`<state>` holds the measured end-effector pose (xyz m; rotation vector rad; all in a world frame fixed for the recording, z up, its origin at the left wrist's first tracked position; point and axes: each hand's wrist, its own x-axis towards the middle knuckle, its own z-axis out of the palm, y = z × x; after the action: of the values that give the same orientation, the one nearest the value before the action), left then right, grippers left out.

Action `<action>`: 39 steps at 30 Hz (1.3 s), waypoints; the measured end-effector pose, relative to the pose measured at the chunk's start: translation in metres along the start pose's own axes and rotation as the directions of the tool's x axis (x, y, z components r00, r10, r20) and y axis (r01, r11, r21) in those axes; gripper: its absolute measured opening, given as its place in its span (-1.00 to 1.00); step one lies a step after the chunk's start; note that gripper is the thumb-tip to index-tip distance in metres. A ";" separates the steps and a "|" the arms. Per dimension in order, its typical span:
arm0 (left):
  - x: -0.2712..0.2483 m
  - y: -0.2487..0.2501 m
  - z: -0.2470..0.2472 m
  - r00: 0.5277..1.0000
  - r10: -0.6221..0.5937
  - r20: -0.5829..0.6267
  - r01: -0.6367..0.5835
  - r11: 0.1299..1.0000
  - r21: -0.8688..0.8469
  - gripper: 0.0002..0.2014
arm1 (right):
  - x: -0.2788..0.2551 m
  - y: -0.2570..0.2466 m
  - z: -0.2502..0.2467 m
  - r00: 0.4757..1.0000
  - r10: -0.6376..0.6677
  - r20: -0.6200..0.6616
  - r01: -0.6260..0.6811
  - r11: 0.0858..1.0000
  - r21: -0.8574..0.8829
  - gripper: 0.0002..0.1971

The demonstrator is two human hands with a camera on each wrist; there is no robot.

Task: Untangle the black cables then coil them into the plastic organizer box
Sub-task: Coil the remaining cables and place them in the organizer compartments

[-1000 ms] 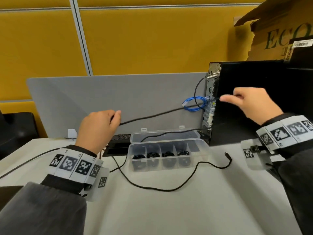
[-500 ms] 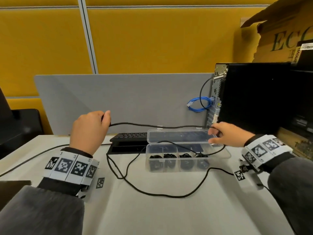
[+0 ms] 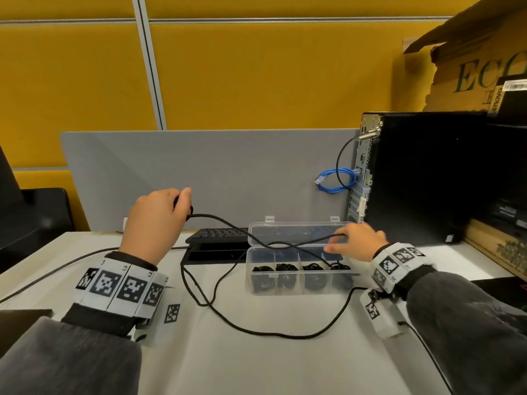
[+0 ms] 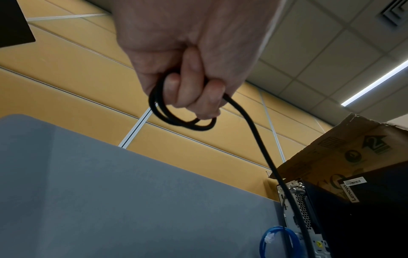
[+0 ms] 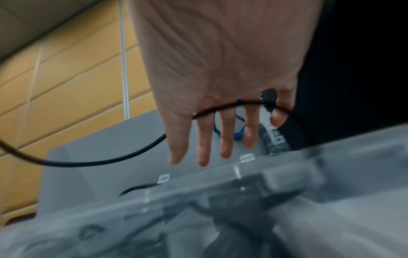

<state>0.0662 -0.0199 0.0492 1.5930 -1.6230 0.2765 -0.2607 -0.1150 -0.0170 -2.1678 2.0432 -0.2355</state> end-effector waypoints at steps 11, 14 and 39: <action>-0.005 0.006 0.005 0.998 0.003 0.057 -0.003 1.000 -0.007 -0.52 | 0.002 -0.077 0.026 0.940 -0.262 -0.219 0.236 0.962 -0.141 -0.78; 0.002 -0.001 -0.004 1.000 -0.022 0.015 0.023 0.998 -0.056 -0.51 | -0.005 -0.096 0.024 0.871 -0.363 -0.331 0.413 0.906 0.093 -0.78; -0.009 0.042 0.017 0.977 -0.002 0.213 0.049 0.976 -0.212 -0.54 | -0.048 0.081 -0.028 0.972 0.124 0.198 -0.075 0.968 -0.241 -0.64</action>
<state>0.0201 -0.0171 0.0483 1.5141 -1.7261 -0.0857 -0.3485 -0.0719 -0.0076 -2.0977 2.1391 0.2495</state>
